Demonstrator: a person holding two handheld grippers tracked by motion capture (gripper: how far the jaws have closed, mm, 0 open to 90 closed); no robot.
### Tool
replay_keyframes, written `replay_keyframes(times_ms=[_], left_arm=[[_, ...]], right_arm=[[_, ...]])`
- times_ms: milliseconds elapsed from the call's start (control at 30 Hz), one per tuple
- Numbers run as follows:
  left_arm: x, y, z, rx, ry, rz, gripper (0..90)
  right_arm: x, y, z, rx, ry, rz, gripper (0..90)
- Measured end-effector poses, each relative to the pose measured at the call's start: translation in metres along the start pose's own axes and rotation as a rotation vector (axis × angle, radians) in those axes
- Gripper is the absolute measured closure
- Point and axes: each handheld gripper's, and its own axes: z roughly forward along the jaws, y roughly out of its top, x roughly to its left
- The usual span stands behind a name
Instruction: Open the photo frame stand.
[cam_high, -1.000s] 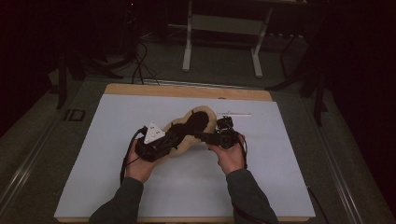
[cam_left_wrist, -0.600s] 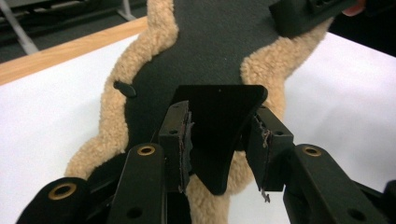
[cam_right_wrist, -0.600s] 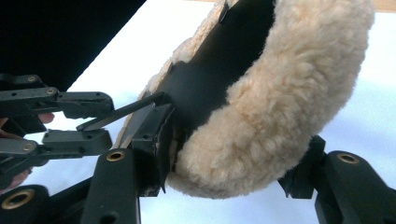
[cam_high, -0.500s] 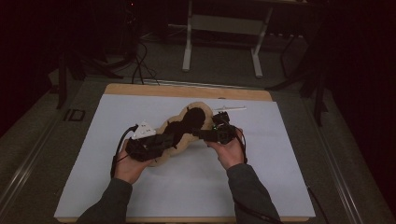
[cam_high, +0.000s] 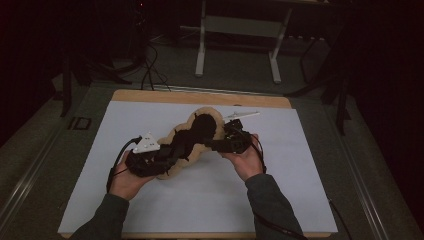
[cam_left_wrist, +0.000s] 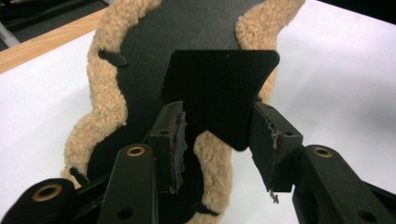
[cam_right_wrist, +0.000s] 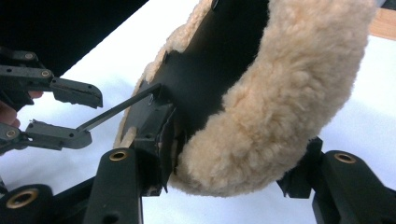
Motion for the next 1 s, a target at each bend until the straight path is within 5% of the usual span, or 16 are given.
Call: replay_keyframes(times_ms=[200, 1000], left_arm=[[0.006, -0.008, -0.009, -0.005, -0.038, -0.001, 54.8], [0.039, -0.008, -0.033, 0.014, 0.043, -0.044, 55.6]], right_arm=[[0.003, 0.003, -0.001, 0.006, 0.004, -0.04, 46.1], [0.018, 0.012, -0.007, 0.054, 0.01, -0.222, 47.8]])
